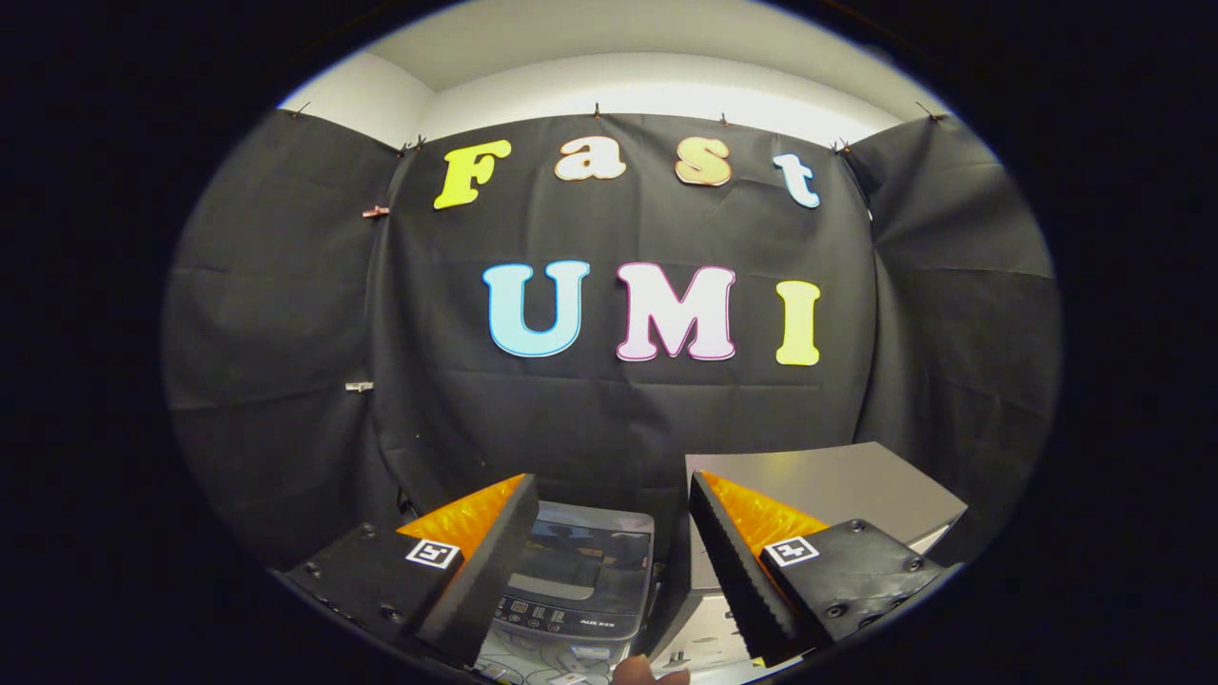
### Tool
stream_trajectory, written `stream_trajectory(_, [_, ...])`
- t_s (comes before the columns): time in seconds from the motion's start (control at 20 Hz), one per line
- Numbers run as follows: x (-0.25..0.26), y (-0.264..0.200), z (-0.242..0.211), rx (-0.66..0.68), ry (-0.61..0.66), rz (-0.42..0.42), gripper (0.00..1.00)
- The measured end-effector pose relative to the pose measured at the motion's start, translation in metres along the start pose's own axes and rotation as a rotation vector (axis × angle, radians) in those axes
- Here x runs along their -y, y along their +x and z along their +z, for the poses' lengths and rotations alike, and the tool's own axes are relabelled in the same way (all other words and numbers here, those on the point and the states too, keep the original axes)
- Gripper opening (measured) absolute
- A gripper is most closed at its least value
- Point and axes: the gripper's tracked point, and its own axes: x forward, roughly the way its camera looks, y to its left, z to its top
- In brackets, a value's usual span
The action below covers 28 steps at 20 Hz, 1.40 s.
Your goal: Put the clothes into the washing machine and then close the washing machine lid.
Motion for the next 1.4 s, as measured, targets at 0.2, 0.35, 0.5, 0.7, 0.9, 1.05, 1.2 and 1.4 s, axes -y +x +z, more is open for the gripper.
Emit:
stream_trajectory(0.2, [0.019,-0.033,0.020,0.032,0.006,-0.020,1.00])
stream_trajectory(0.35, [0.033,-0.057,0.024,0.059,-0.021,-0.031,1.00])
stream_trajectory(0.5, [0.043,-0.081,0.019,0.060,0.004,-0.044,1.00])
stream_trajectory(0.7, [0.059,-0.103,0.012,0.077,0.044,-0.078,1.00])
stream_trajectory(0.9, [0.070,-0.122,-0.001,0.068,0.074,-0.094,1.00])
stream_trajectory(1.05, [0.085,-0.130,0.000,0.071,0.067,-0.121,0.99])
stream_trajectory(1.2, [0.101,-0.134,0.002,0.084,0.086,-0.163,0.99])
stream_trajectory(1.4, [0.104,-0.136,-0.003,0.073,0.088,-0.171,0.99])
